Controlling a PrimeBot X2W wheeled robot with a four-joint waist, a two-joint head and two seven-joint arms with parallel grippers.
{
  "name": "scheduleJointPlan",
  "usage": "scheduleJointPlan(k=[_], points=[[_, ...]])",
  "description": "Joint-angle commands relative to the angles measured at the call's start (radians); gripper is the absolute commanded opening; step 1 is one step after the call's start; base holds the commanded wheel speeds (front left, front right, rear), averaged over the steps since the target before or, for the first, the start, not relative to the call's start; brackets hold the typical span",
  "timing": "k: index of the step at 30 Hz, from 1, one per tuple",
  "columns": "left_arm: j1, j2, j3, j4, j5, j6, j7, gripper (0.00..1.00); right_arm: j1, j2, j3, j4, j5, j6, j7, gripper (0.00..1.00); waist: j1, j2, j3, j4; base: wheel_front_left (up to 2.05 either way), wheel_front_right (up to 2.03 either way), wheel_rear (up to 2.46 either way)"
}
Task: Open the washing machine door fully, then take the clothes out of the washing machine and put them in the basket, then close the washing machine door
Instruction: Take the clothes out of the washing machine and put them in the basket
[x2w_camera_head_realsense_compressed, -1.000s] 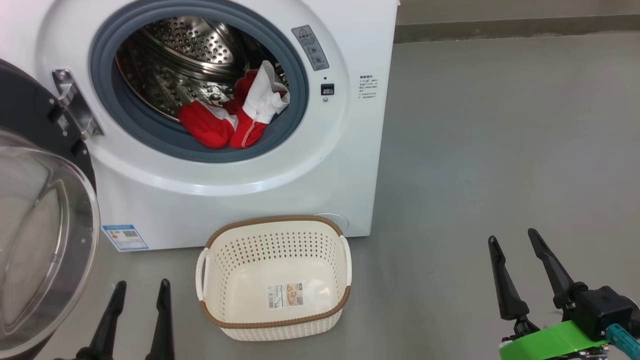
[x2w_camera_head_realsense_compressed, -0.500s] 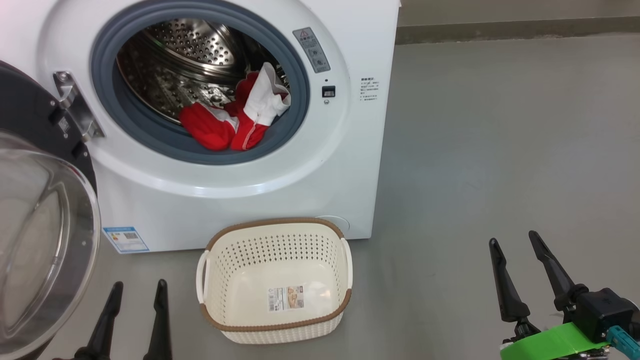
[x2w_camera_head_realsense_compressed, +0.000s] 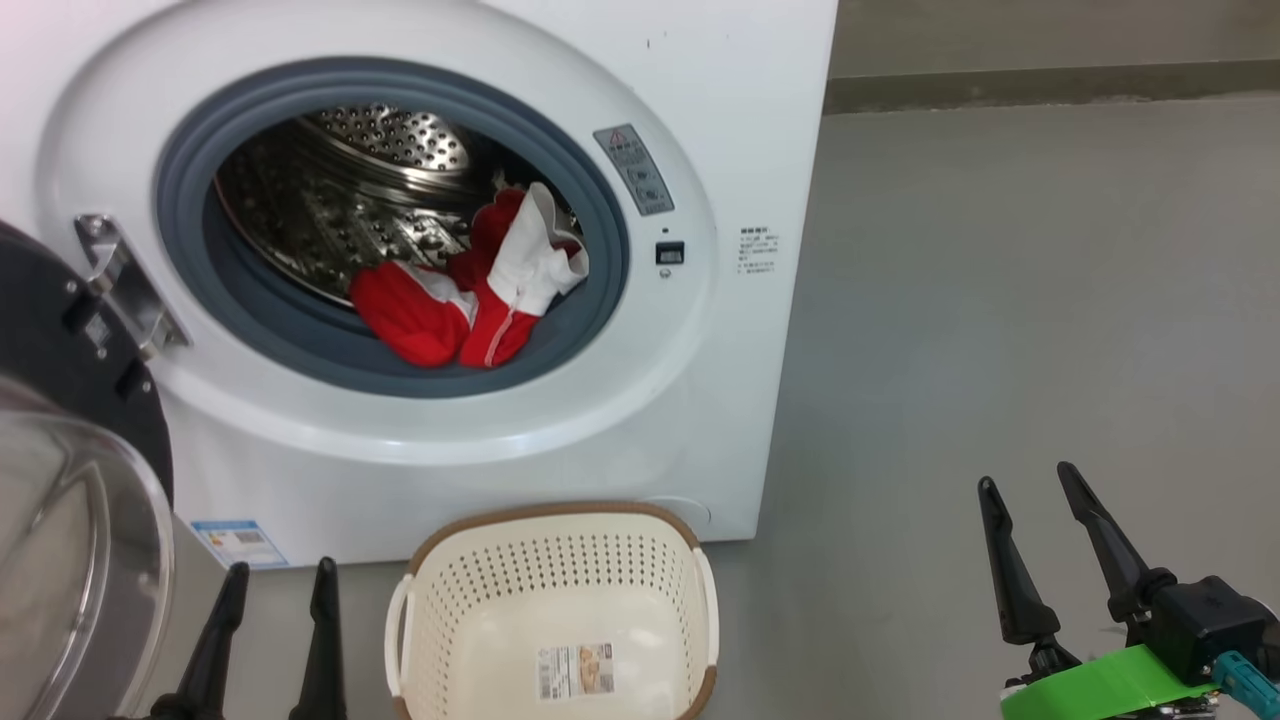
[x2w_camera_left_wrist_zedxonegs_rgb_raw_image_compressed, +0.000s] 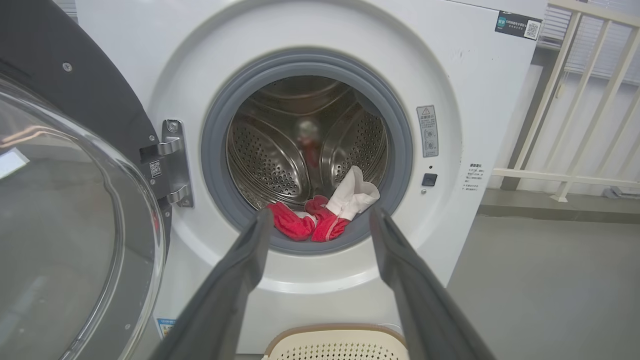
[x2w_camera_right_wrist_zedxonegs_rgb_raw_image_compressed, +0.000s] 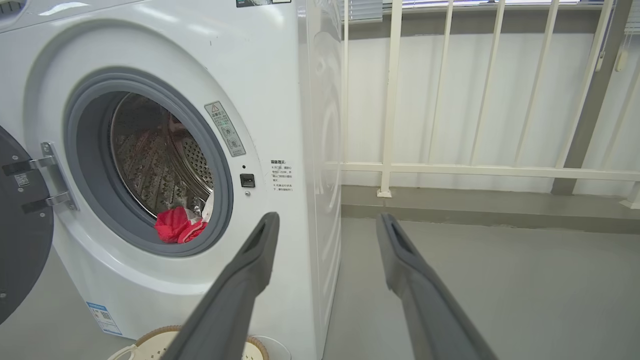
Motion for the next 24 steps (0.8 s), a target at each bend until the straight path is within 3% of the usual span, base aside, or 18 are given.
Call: scheduleJointPlan(k=[1, 8, 24], points=[[-0.034, 0.016, 0.03, -0.026, 0.001, 0.002, -0.008, 1.0, -0.026, -0.009, 0.021, -0.023, 0.009, 0.005, -0.006, 1.0, 0.0, -0.0001, 0.0, 0.001, 1.32, -1.32, 0.0], [-0.036, 0.019, 0.029, -0.019, 0.007, 0.019, -0.009, 1.0, -0.025, -0.009, 0.026, -0.02, 0.009, 0.005, -0.006, 1.0, 0.0, -0.0001, -0.004, 0.001, 0.78, -0.78, 0.0], [-0.041, 0.02, 0.018, -0.008, 0.001, 0.037, -0.01, 1.0, -0.028, -0.009, 0.031, -0.018, -0.009, 0.005, -0.006, 1.0, 0.0, -0.0001, 0.004, -0.001, 0.01, -0.01, 0.0]])
